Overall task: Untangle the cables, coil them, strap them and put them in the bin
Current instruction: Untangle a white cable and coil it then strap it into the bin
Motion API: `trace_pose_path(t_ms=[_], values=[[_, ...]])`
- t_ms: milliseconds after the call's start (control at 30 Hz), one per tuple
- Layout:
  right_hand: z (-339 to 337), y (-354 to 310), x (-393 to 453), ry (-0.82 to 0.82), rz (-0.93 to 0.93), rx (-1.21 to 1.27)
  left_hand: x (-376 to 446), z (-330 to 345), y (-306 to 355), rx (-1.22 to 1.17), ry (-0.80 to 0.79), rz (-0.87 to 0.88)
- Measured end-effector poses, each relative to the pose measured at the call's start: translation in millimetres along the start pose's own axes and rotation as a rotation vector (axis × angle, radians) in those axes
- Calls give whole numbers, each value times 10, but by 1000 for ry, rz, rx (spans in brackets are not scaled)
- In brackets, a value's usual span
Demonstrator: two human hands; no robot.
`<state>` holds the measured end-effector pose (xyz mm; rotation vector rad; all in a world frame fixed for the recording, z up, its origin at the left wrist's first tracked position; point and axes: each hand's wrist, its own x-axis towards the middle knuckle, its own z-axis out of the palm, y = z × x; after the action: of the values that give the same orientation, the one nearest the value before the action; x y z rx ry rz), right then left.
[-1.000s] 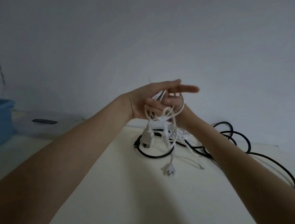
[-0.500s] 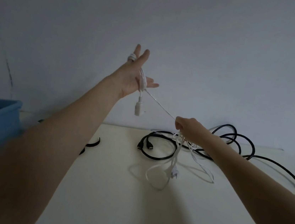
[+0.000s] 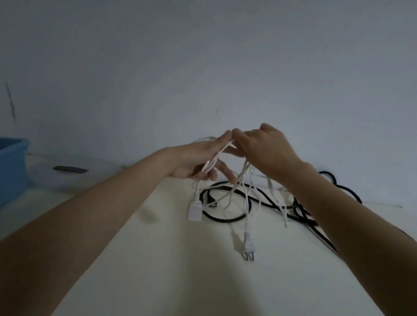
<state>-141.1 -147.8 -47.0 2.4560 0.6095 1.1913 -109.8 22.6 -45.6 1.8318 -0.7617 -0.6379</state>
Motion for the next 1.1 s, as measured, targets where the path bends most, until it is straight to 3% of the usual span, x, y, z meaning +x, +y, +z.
trace_pose_path(t_ms=[100, 167, 233, 300, 367, 433, 567, 767, 900, 967, 1100], values=[[9, 83, -66, 77, -23, -66, -31, 19, 9, 48, -135, -11], [47, 90, -100, -63, 150, 20, -40, -9, 44, -13, -130, 10], [26, 72, -139, -346, 472, 312, -21, -52, 69, -115, -33, 53], [27, 51, -182, -519, 742, 794, 17, -87, 65, -169, 57, 80], [59, 22, -273, -447, 863, 1101, 57, -97, 46, -155, 134, 49], [91, 1, -364, -305, 916, 1215, 111, -85, 1, -156, 200, -18], [191, -13, -399, -198, 986, 1102, 191, 45, -120, -292, 257, -123], [177, -138, -234, -144, 936, 903, 318, 292, -148, -317, 375, -94], [183, -130, -202, -65, 964, 1083, 370, 328, -145, -296, 507, -11], [191, -145, -220, -78, 967, 1120, 383, 325, -129, -135, 511, -10], [178, -137, -139, -164, 916, 1010, 403, 260, -97, 485, 640, -11]])
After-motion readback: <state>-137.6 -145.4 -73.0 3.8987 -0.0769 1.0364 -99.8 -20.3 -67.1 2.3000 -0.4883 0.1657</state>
